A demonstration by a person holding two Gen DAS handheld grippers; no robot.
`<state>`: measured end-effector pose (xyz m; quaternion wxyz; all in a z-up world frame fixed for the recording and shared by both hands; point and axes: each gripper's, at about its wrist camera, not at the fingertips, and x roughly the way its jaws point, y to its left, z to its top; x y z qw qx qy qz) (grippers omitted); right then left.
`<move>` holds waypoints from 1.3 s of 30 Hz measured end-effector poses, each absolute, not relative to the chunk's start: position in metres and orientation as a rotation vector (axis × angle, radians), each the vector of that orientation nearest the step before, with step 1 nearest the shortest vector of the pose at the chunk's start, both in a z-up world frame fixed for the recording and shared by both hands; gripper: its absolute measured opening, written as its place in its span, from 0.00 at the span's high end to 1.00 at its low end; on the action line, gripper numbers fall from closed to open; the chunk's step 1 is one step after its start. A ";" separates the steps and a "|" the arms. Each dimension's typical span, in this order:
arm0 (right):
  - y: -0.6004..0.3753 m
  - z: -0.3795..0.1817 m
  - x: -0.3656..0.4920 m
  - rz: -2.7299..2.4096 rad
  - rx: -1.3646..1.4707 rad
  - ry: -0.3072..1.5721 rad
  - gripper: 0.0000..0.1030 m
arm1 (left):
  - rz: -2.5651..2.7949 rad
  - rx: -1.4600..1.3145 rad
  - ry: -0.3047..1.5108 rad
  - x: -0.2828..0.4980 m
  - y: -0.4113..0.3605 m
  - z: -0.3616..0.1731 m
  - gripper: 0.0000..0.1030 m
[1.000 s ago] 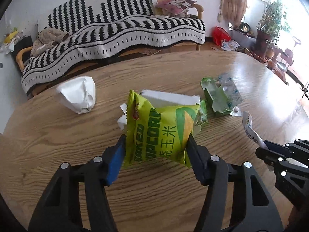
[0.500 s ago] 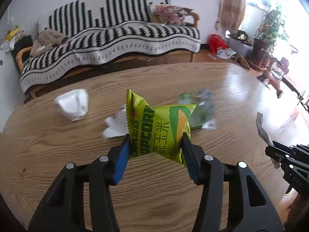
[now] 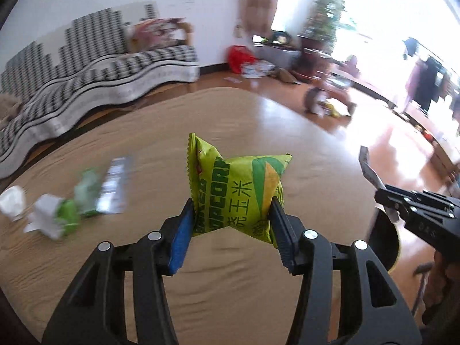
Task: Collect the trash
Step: 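Carry both items over the bin and open both tools to drop them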
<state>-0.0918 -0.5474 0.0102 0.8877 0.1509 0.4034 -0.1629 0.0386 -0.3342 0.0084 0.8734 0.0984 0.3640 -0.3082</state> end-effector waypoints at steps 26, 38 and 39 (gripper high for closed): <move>-0.746 -0.054 -0.272 -0.689 0.633 0.957 0.85 | -1.096 0.422 0.883 -0.118 -0.571 -0.091 0.51; -0.750 -0.054 -0.264 -0.726 0.630 0.945 0.69 | -1.112 0.398 0.878 -0.121 -0.582 -0.097 0.27; -0.749 -0.054 -0.263 -0.733 0.625 0.943 0.58 | -1.115 0.388 0.877 -0.120 -0.582 -0.096 0.26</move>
